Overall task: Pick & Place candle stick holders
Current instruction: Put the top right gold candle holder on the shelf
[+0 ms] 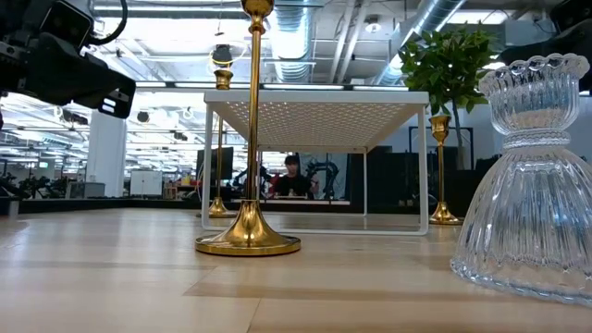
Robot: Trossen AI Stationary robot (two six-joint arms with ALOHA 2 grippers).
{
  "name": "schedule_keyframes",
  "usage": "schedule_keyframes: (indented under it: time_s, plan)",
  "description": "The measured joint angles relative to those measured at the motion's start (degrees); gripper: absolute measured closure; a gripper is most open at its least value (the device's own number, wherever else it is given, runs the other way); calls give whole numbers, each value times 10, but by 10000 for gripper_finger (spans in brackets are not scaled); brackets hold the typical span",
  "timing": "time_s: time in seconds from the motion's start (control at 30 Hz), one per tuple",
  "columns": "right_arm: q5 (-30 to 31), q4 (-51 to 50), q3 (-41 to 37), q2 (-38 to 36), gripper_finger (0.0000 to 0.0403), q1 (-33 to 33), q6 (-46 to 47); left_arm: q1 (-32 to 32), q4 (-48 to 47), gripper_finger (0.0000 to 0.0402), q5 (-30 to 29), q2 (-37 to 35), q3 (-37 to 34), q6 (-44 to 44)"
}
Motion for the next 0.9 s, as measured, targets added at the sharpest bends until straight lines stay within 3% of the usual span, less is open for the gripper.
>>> schedule_keyframes:
  time_s: [0.47,0.9]
  plan:
    - [34,13,-2,0,403,0,-34,0,8,390,0,0,0,0]
    - [32,14,-2,0,403,0,0,0,13,390,-5,0,0,0]
